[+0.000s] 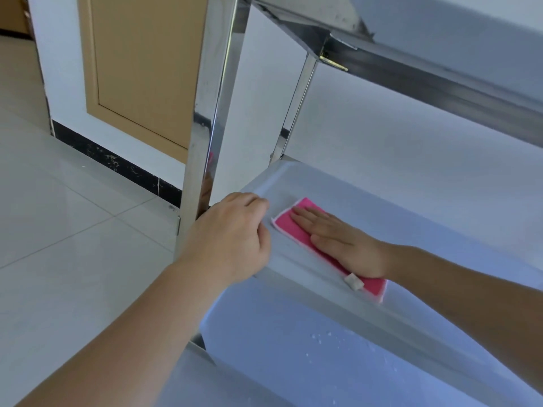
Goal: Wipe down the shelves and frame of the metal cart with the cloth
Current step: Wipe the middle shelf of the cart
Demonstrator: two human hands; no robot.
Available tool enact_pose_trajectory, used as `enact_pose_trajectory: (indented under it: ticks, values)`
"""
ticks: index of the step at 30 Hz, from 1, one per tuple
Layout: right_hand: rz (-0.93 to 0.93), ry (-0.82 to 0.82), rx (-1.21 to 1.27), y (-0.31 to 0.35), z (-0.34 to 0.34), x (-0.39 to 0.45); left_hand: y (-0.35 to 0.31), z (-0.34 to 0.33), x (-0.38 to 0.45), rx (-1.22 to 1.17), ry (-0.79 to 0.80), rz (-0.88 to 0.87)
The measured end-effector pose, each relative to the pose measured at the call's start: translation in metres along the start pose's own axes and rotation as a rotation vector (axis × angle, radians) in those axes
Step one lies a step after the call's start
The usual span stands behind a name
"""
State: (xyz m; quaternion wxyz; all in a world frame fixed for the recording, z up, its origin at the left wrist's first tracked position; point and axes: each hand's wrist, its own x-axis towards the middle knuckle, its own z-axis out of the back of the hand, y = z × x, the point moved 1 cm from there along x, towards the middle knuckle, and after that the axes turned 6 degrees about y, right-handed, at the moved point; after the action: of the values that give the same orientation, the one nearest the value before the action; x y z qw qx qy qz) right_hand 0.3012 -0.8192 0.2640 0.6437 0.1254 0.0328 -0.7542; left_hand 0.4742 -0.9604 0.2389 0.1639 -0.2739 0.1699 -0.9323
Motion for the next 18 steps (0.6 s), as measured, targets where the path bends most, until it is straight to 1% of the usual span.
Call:
enact_pose_trajectory:
  ticks: [4,6,12,18]
  values:
    - [0.092,-0.107,-0.069,0.022,-0.019,-0.018,0.001,0.0,0.0,-0.006,0.0,0.001]
    - [0.139,-0.135,-0.099,0.028,-0.027,-0.025,0.001,0.0,0.0,-0.015,0.003,-0.002]
    - [0.198,-0.151,-0.079,0.022,-0.035,-0.03,0.0,0.002,-0.002,-0.033,0.025,-0.015]
    - [0.233,-0.135,-0.069,0.009,-0.03,-0.024,0.002,0.003,-0.004,-0.042,0.064,-0.053]
